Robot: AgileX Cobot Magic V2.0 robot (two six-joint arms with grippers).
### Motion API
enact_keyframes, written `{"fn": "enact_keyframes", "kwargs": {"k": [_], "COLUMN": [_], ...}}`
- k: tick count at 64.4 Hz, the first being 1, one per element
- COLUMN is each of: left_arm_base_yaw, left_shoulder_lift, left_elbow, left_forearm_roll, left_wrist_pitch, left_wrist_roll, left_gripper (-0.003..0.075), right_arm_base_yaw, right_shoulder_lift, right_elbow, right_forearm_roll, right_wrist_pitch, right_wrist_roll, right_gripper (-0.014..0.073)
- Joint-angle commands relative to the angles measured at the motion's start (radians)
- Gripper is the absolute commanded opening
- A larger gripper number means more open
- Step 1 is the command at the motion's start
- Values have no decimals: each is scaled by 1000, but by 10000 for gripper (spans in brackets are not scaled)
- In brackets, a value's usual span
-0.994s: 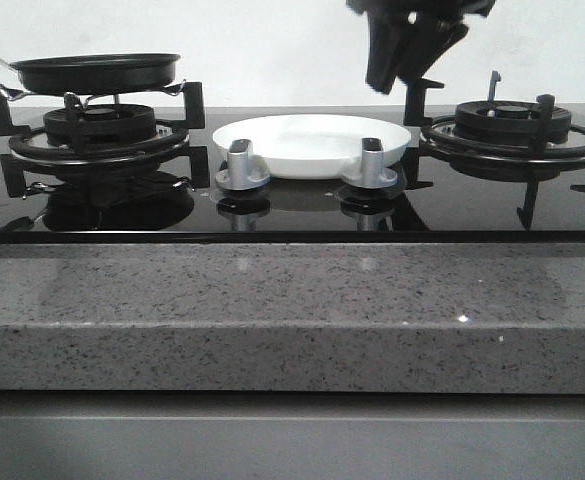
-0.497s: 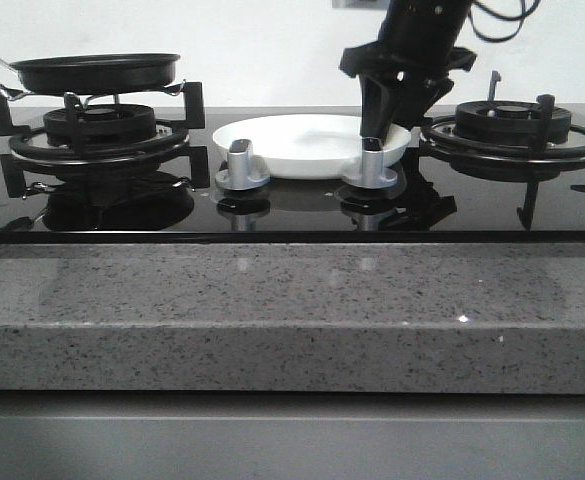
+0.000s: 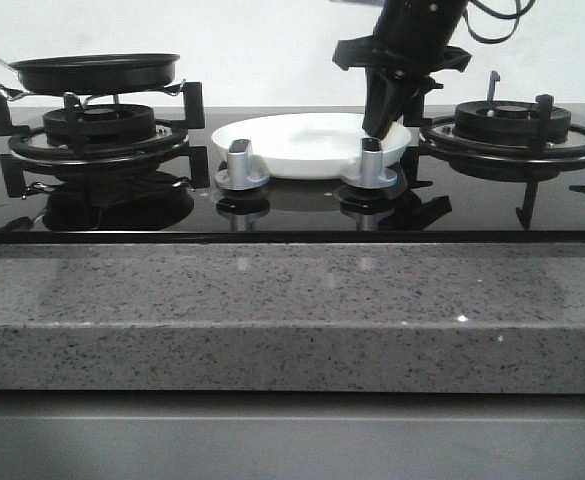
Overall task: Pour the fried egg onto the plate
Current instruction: 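Lift the white plate with the right gripper and tilt it up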
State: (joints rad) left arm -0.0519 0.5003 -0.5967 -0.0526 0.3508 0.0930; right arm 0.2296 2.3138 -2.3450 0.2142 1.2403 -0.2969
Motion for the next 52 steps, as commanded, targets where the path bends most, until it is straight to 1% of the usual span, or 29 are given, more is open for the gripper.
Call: {"fn": "enact_keyframes", "kwargs": {"k": [1, 22, 42, 46, 52], "left_arm_base_yaw": [-6, -6, -6, -6, -6], "left_shoulder_lift": [8, 8, 8, 8, 8], "left_elbow": [-37, -37, -37, -37, -37], "left_forearm_roll": [-2, -2, -2, -2, -2], "left_wrist_pitch": [-86, -86, -86, -86, -86], "left_wrist_roll": [-9, -9, -9, -9, -9], "left_gripper": [692, 692, 692, 692, 692], "right_arm_base_yaw": [-2, -4, -27, -27, -27], "right_shoulder_lift": [-73, -149, -217, -226, -244], "right_elbow": [-26, -26, -26, -26, -20], "right_forearm_roll": [-17, -17, -16, -8, 42], "right_wrist_pitch": [71, 92, 93, 93, 94], "right_wrist_roll": [-21, -14, 81, 81, 81], "right_gripper": [-67, -67, -67, -67, -67]}}
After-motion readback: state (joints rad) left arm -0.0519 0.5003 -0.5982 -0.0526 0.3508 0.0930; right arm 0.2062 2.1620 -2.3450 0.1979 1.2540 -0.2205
